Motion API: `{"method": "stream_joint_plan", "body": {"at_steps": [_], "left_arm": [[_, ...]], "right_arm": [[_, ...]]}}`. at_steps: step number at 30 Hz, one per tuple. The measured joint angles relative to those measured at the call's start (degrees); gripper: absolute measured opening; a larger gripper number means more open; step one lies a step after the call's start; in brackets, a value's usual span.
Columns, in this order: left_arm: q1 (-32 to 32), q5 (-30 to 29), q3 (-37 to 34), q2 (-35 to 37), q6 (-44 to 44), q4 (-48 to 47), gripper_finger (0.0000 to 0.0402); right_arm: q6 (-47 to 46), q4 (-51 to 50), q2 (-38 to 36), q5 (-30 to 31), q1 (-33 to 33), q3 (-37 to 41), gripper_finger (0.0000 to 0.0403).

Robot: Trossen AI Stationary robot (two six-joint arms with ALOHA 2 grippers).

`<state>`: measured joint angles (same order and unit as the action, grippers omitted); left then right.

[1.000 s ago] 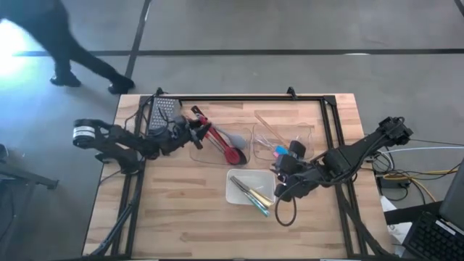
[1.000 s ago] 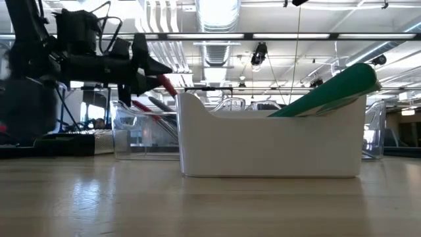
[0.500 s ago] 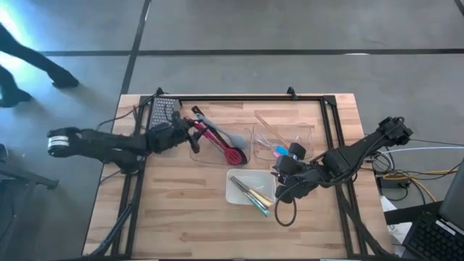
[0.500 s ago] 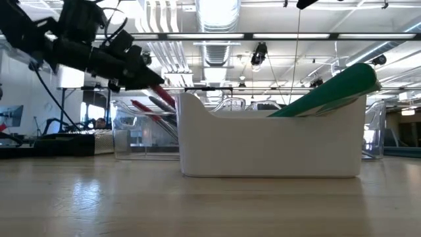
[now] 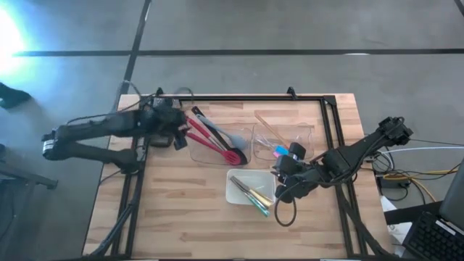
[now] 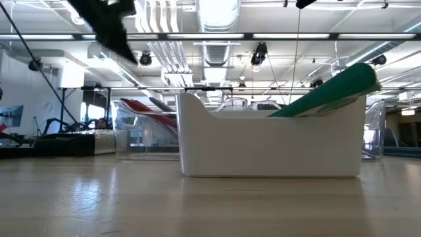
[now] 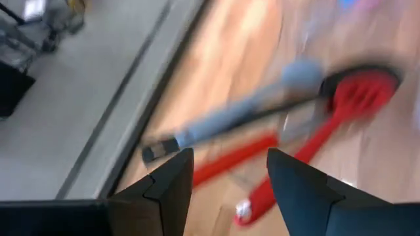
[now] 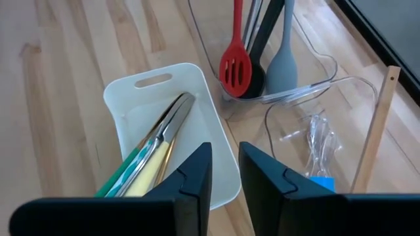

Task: Pick & Place Kitchen Items
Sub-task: Return to Home Position

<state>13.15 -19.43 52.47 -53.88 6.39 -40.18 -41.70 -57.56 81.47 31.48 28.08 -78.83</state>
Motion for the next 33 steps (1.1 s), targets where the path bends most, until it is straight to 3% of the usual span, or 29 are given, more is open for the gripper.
{"method": "stream_joint_plan", "body": {"at_steps": [3,5,9,11,17,23,28,33], "left_arm": [[-0.3,2.6,6.4,1.0,-2.8,-0.1,0.02],[-0.7,7.4,8.7,1.9,-3.7,2.6,0.02],[-2.6,19.6,8.7,4.4,-3.6,13.6,0.0197],[-4.2,22.2,7.4,5.3,-3.4,18.2,0.0193],[-10.6,21.9,1.8,7.0,-1.2,23.2,0.0173],[-13.5,21.3,-5.0,11.8,3.7,28.6,0.0141],[-13.4,21.3,-10.5,20.4,4.2,28.6,0.0121],[-13.4,21.3,-16.7,31.6,4.0,28.5,0.011]], "right_arm": [[0.6,0.0,0.0,0.1,0.0,0.0,0.0077],[2.6,0.0,0.0,0.2,0.0,0.0,0.0079],[8.2,2.7,0.0,0.1,0.0,0.6,0.0072],[12.7,6.5,-0.2,-1.3,0.0,1.4,0.0061],[24.5,20.5,-3.6,-10.6,-1.5,6.3,0.0014],[28.5,29.3,-13.8,-16.0,-7.0,15.5,0.0008],[32.4,39.6,-25.8,-24.9,-10.5,26.3,0.0008],[37.1,47.7,-37.9,-25.6,-10.9,36.0,0.0008]]}}
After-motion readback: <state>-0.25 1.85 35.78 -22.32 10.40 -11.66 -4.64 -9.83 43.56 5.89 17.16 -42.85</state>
